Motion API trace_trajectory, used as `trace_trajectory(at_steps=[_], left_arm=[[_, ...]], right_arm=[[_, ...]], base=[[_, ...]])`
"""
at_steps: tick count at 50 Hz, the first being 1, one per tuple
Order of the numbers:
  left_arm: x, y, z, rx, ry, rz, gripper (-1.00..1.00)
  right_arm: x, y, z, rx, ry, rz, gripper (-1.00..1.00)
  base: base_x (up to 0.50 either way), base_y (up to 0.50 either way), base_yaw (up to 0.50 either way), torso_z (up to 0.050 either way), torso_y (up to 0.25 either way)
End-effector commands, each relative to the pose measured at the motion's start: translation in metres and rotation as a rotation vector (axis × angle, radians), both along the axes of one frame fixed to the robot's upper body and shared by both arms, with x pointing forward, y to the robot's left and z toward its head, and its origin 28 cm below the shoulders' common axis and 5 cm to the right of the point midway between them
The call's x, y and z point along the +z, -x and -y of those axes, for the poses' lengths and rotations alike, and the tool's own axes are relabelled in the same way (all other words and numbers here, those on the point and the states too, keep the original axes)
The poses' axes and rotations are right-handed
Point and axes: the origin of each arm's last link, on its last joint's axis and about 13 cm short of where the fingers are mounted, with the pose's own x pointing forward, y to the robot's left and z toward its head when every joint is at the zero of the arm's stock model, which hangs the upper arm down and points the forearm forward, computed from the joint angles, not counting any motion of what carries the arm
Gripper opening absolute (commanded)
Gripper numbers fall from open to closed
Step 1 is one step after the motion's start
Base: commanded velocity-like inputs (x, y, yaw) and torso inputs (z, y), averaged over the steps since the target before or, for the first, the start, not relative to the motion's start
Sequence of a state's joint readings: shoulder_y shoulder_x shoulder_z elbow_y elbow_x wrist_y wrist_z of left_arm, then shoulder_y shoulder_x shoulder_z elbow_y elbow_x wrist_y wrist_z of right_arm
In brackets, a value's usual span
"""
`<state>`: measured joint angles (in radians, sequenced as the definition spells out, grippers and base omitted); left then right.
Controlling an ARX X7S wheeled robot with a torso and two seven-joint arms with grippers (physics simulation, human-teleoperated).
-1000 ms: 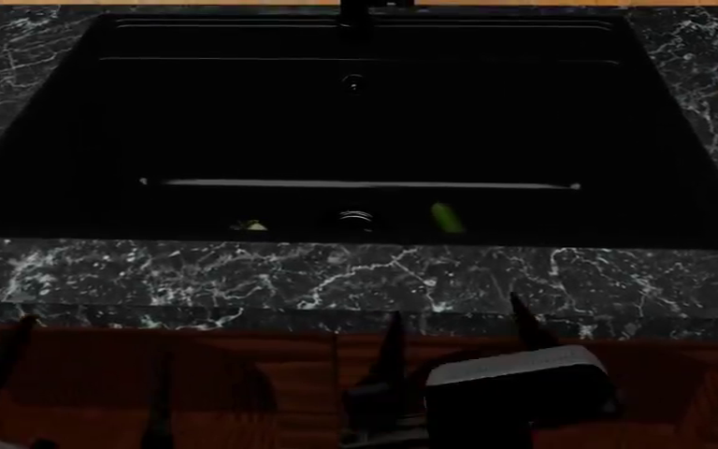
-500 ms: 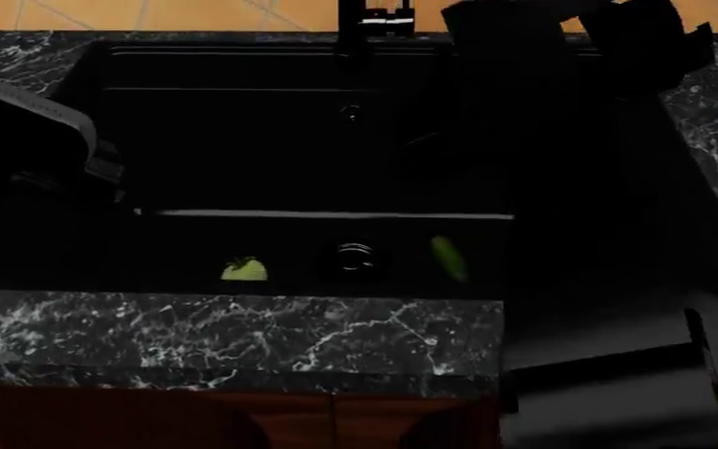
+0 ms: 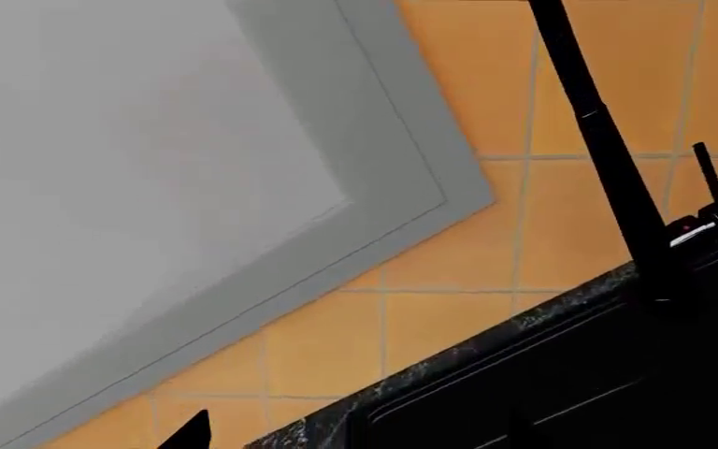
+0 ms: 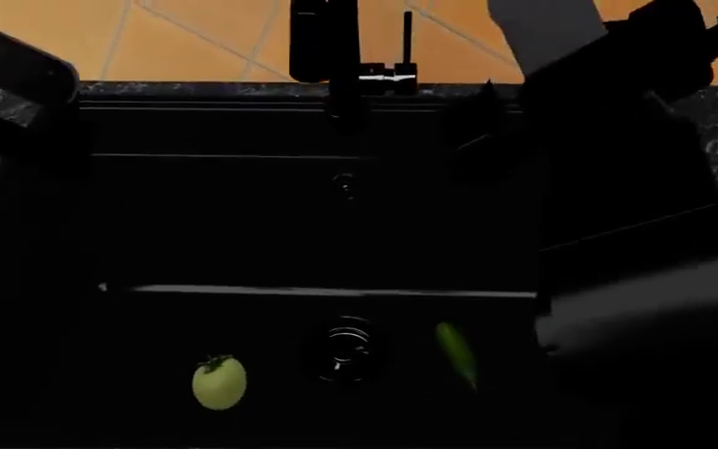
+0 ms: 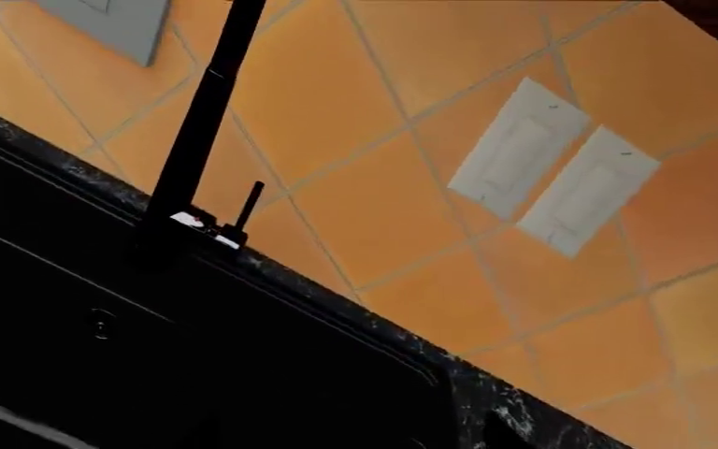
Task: Pick the vegetables from the sink and place them on the cutting board.
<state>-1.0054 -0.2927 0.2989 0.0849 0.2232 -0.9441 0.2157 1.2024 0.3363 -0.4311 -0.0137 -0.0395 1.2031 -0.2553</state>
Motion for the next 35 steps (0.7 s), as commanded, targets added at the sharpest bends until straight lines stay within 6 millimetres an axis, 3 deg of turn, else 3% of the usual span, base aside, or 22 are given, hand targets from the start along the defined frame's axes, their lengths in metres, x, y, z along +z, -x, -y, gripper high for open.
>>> trace_trajectory(at_steps=[1, 8, 12, 25, 35], left_arm=[[0.014, -0.016, -0.015, -0.099, -0.007, -0.242, 1.0], [0.023, -0.013, -0.024, -0.253, -0.211, -0.352, 1.0], [0.027, -0.01, -0.029, -0.287, -0.229, -0.361, 1.0], [0.006, 0.018, -0.034, -0.475, -0.354, -0.462, 1.0], [0.006, 0.028, -0.04, -0.497, -0.348, -0.495, 1.0]], right_arm=[[0.019, -0.003, 0.012, 0.099, 0.087, -0.236, 1.0], [0.031, 0.004, 0.022, 0.159, 0.254, -0.352, 1.0], [0.03, 0.011, 0.025, 0.183, 0.321, -0.401, 1.0], [0.021, 0.031, 0.026, 0.321, 0.553, -0.535, 1.0], [0.034, 0.033, 0.027, 0.306, 0.588, -0.523, 1.0]], base=[[0.5, 0.0, 0.0, 0.0, 0.0], [0.16, 0.0, 0.0, 0.0, 0.0], [0.0, 0.0, 0.0, 0.0, 0.0], [0.0, 0.0, 0.0, 0.0, 0.0], [0.48, 0.0, 0.0, 0.0, 0.001]])
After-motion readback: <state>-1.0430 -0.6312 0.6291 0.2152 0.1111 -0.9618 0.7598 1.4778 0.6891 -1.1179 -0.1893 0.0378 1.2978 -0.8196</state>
